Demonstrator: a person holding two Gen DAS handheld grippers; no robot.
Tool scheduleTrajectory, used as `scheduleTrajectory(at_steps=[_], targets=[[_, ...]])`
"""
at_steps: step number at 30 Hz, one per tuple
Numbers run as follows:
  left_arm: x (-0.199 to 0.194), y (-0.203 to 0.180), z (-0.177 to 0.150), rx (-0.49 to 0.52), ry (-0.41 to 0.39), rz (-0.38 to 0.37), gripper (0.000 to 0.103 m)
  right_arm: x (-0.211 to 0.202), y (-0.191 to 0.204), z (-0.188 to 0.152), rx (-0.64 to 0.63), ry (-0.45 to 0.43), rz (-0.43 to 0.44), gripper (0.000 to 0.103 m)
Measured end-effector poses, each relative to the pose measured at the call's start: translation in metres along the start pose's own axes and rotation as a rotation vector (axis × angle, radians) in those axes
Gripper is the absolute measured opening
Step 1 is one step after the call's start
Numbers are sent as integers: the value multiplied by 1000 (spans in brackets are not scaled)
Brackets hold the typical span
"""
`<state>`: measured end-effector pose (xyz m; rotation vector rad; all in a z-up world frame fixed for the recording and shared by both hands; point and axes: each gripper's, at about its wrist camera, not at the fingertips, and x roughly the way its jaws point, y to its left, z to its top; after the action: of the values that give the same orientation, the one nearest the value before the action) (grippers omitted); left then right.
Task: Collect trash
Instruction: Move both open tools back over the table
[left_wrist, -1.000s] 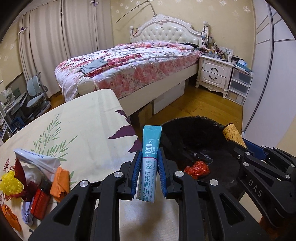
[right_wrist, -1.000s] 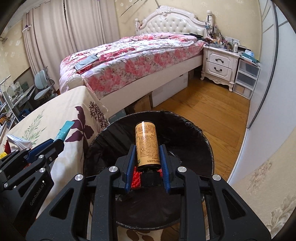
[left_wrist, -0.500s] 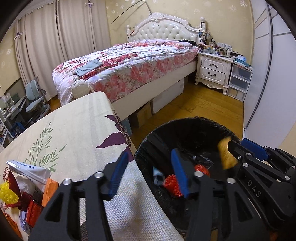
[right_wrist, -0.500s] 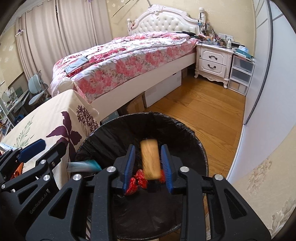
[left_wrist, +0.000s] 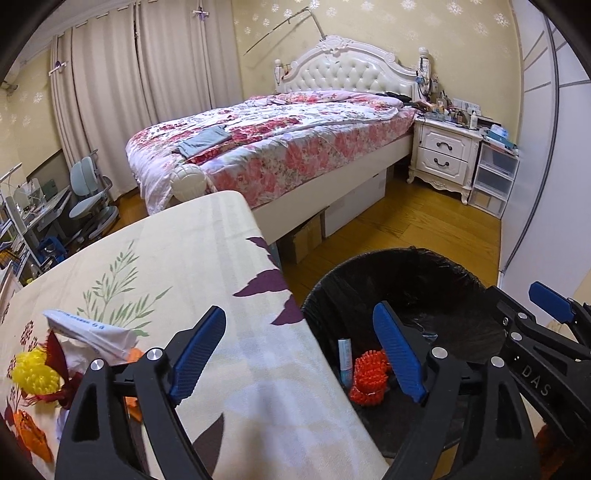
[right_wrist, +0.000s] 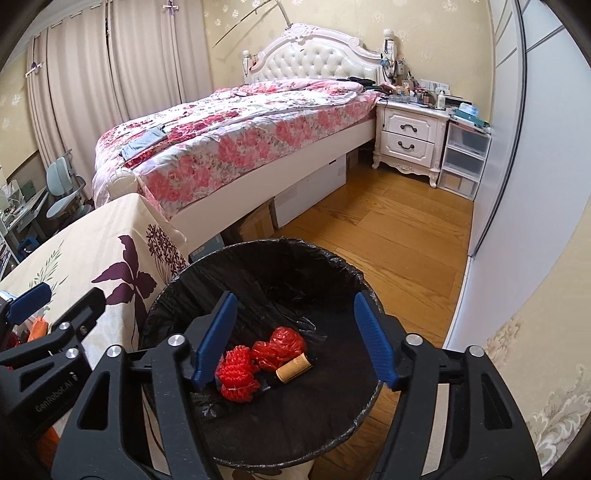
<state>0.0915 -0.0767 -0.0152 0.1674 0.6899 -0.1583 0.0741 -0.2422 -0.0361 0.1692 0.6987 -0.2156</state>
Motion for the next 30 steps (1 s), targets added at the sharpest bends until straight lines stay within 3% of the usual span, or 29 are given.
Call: scheduleTrajectory(at_steps=[14, 30], targets=[[-48, 53, -26, -60, -2, 47, 82, -31, 43, -21, -59, 13, 71, 70], [-92, 151, -76, -188, 38, 243, 82, -54, 140, -47, -213, 41, 240, 70]])
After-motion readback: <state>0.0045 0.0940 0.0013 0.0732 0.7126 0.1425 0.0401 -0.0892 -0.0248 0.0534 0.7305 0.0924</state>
